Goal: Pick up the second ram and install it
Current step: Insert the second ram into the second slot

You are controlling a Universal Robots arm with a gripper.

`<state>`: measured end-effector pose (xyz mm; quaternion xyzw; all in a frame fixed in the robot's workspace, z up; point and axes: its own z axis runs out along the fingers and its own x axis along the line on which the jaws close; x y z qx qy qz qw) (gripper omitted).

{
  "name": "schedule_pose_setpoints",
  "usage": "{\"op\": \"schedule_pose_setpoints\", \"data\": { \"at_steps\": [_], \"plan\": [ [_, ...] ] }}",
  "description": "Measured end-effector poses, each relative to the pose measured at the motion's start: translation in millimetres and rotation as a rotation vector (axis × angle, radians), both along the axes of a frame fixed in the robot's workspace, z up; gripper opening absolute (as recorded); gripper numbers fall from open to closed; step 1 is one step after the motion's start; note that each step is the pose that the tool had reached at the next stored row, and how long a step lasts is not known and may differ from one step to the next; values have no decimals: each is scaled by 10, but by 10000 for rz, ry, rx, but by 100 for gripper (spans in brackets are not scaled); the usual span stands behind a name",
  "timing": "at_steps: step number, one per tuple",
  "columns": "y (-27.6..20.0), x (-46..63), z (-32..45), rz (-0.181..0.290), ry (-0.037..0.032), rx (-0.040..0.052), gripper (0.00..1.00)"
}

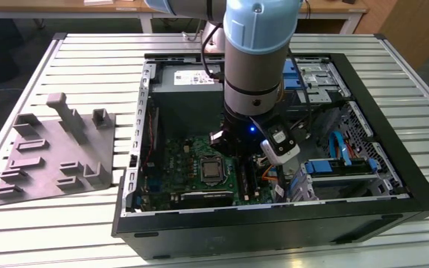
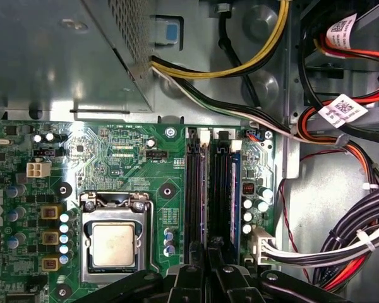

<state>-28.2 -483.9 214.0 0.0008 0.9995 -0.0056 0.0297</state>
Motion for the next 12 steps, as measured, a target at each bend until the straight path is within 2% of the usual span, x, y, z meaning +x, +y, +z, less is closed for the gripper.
{"op": "schedule_pose_setpoints", "data": {
  "at_steps": [7, 10, 12],
  "plan": [
    [14, -2, -1, -1, -3, -132, 14],
    [45, -4, 0, -4, -2, -134, 14],
    [47, -3, -2, -4, -3, -130, 14]
  ]
}}
